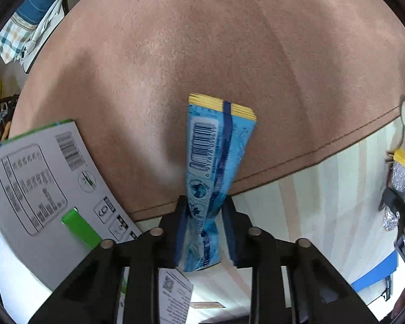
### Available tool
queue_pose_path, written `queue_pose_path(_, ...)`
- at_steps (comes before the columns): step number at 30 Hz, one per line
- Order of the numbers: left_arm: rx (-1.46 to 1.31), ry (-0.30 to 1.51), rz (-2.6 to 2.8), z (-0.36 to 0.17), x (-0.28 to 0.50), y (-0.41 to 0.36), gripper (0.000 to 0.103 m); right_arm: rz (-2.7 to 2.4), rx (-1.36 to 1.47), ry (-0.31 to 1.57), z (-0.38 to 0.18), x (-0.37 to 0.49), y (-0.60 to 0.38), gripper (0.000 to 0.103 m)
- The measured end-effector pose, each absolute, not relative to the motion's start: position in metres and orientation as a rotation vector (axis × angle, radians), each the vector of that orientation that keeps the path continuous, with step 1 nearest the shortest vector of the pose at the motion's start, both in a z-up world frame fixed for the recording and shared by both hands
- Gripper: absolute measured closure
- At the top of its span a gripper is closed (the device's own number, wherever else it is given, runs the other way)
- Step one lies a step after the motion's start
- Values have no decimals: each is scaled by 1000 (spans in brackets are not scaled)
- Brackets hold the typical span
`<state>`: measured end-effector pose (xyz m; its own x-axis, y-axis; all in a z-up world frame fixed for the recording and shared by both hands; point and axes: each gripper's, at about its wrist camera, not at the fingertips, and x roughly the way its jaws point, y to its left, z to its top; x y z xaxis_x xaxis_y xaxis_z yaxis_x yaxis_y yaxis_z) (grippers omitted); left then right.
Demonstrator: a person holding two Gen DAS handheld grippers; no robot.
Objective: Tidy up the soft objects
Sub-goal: 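Grasp the blue tube pack with the left tool while the right tool grasps the yellow scrubber, then carry the tube pack and scrubber into the box and release them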
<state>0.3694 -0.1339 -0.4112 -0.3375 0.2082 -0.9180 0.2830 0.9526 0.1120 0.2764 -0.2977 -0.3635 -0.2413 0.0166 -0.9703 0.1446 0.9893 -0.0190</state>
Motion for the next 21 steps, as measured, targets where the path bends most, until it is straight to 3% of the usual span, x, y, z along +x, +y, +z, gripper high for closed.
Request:
queue_pose_path(7, 228, 1874, -83, -389, 356, -106, 85, -153, 216, 1778, -348, 266, -306, 57)
queue_pose_path(21, 93, 1759, -166, -332, 339, -72, 88, -37, 213, 1664, -272, 251, -255, 58)
